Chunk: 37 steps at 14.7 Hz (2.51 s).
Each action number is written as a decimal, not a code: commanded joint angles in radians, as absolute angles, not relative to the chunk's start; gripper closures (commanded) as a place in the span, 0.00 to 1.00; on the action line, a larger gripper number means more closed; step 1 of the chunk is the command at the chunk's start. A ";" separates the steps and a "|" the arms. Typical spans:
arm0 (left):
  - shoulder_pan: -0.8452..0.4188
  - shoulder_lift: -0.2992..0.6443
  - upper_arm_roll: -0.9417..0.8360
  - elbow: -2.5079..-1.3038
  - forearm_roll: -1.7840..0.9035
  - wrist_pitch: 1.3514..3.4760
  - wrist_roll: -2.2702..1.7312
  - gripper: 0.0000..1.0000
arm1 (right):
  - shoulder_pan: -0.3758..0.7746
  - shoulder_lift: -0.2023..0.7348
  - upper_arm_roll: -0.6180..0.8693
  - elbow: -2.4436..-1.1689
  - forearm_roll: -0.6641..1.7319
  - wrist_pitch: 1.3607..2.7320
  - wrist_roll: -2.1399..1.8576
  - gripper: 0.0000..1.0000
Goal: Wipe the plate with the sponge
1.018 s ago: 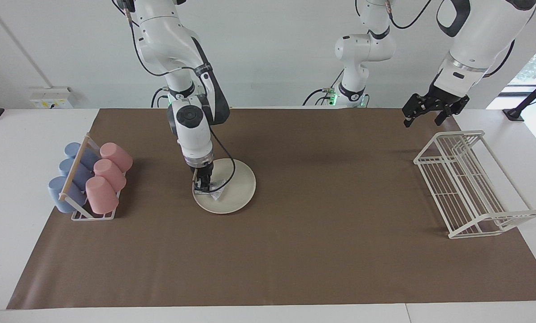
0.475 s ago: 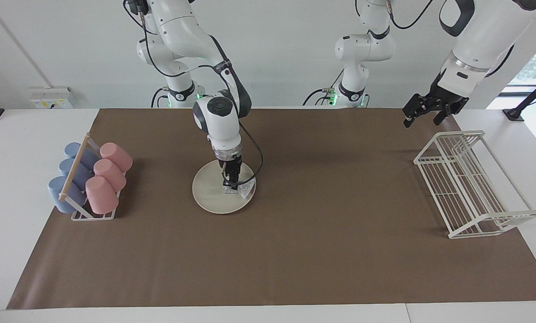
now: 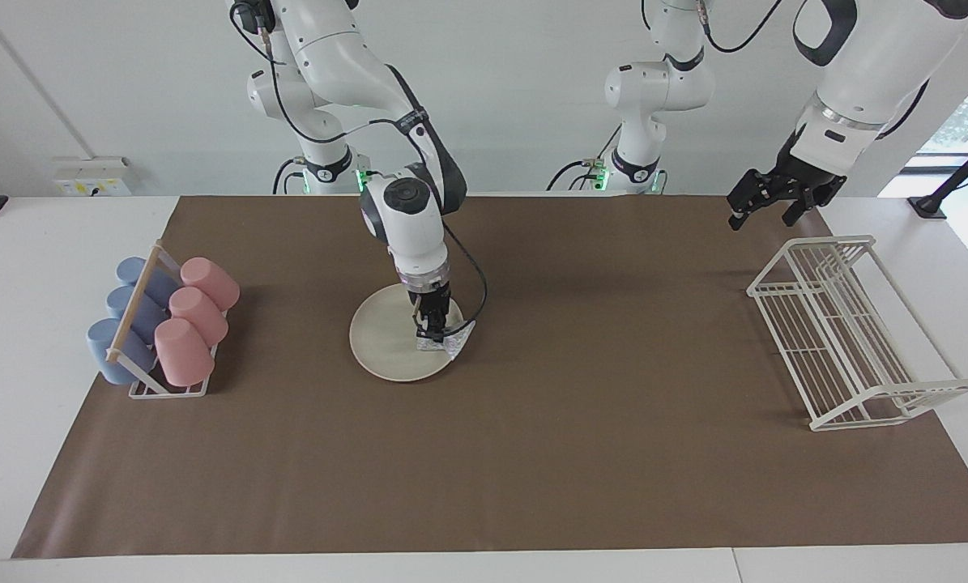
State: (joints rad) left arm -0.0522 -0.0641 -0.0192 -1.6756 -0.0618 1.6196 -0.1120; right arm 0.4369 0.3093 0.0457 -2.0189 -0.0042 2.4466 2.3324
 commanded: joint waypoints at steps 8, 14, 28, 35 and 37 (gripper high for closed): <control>0.038 -0.064 -0.025 -1.693 -0.300 1.632 -0.120 0.00 | 0.411 0.167 0.055 -1.826 0.060 1.987 2.263 1.00; 0.084 -0.067 -0.025 -1.822 -0.642 1.715 -0.054 0.00 | 0.504 0.179 0.080 -1.669 0.101 1.881 2.264 1.00; 0.066 -0.058 -0.028 -2.200 -1.260 1.681 0.525 0.00 | 0.624 0.308 0.080 -1.381 0.120 1.813 2.272 1.00; -0.047 -0.057 -0.031 -2.192 -1.367 1.681 0.512 0.00 | 0.621 0.308 0.078 -1.454 0.123 1.954 2.275 1.00; -0.057 -0.052 -0.029 -2.174 -1.379 1.681 0.488 0.00 | 0.617 0.310 0.078 -1.468 0.121 1.951 2.275 1.00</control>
State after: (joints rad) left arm -0.0396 -0.0424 -0.0416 -2.1790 -1.3576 1.6733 0.5068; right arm 0.6251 0.3159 0.0757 -1.4375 0.1128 1.9306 2.2836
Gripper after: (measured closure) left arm 0.000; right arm 0.903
